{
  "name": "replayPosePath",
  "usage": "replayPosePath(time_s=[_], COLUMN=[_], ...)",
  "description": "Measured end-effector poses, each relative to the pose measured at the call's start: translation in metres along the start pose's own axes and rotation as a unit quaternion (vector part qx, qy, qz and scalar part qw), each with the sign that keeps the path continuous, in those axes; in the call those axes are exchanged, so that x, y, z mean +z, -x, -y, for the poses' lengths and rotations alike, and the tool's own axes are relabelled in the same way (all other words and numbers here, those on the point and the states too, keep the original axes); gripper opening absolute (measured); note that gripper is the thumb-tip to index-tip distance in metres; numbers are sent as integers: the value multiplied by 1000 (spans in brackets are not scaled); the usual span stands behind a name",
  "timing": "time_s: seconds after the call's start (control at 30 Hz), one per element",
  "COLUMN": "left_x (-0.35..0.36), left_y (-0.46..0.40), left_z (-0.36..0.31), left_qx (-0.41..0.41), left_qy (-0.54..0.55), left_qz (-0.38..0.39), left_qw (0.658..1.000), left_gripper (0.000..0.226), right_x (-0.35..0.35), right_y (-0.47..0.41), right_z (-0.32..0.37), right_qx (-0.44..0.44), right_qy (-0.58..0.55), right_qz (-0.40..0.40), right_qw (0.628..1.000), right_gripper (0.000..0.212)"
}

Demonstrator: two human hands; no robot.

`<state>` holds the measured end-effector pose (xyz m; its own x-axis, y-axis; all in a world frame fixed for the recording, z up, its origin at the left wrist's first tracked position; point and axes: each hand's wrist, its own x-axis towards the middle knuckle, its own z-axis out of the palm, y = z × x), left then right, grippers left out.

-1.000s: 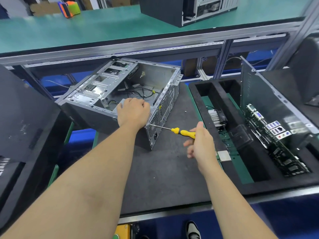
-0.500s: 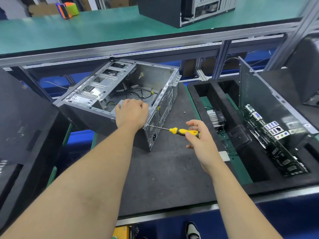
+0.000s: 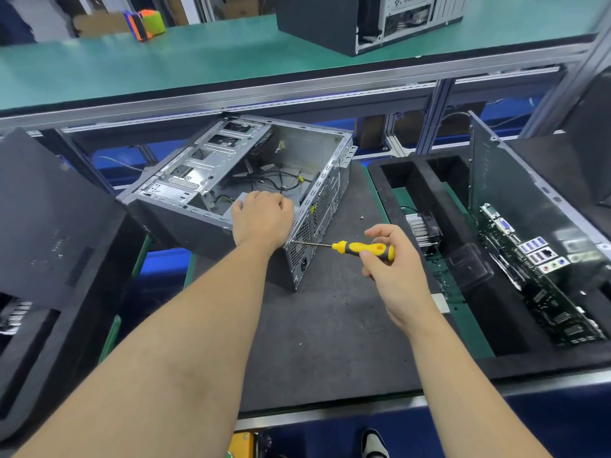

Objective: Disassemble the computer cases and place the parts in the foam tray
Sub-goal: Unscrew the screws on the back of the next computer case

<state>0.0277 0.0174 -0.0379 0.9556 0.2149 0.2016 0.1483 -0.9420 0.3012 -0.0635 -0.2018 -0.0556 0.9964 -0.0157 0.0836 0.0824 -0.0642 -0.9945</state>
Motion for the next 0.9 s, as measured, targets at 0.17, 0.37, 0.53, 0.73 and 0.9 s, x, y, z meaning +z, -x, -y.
replayPosePath(time_s=[0.17,0.37,0.53,0.73,0.9], left_x=[1,1,2,2,3], left_y=[0,0,0,1,19], left_z=[-1,-1,-1,-6,-11], left_qx=[6,11,20,26,-29], left_qy=[-8,-13,-26,-43,48], left_qz=[-9,-16,-11,-14,-133], left_qw=[1000,1000,999,999,990], left_gripper=[37,38,38,35,33], right_x=[2,0,-1,-5,-2], right_y=[-4,-4,-5,-4,-14], right_z=[3,-3,1,5,10], right_qx=[97,52,21,39,141], right_qy=[25,73,59,8,42], right_qz=[-23,-51,-18,23,-6], right_qw=[995,995,998,999,989], right_gripper=[16,31,20,31,37])
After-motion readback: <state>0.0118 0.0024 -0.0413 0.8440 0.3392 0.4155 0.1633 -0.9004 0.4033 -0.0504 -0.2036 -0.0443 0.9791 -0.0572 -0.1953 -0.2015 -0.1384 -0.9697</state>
